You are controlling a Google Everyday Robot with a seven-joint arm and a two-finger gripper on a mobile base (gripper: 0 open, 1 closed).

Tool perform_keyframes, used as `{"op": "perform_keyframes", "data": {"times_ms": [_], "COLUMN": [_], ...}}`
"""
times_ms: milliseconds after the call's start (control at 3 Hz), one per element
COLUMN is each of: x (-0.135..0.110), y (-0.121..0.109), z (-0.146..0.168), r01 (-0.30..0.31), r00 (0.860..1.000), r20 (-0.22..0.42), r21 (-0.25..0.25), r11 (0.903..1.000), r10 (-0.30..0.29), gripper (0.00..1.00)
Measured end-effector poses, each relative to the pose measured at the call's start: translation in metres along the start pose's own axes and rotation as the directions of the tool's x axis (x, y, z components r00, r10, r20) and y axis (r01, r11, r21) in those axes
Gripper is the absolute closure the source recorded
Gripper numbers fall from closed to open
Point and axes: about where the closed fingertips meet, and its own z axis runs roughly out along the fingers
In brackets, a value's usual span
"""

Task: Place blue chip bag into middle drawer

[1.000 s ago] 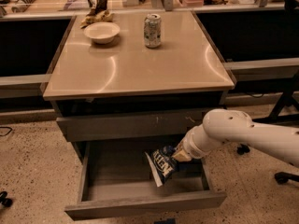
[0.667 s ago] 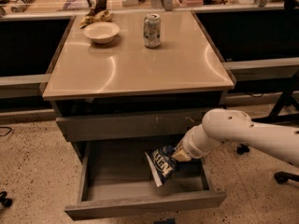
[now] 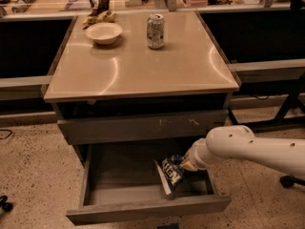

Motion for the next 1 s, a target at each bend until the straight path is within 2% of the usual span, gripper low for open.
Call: {"op": "perform_keyframes", "data": {"times_ms": [333, 667, 1000], "x": [0.01, 0.012, 0.008], "y": [-0.011, -0.02, -0.025], "z": [0.031, 0.061, 0.088], "r01": [-0.005, -0.009, -0.014], "r00": [0.999, 0.994, 0.986], "r20": [0.049, 0.11, 0.167], "r21": [0.036, 0.039, 0.017], "r11": [0.9993, 0.9992, 0.9998], "r10": [0.003, 0.005, 0.011], "gripper": [1.0, 1.0, 1.0]}}
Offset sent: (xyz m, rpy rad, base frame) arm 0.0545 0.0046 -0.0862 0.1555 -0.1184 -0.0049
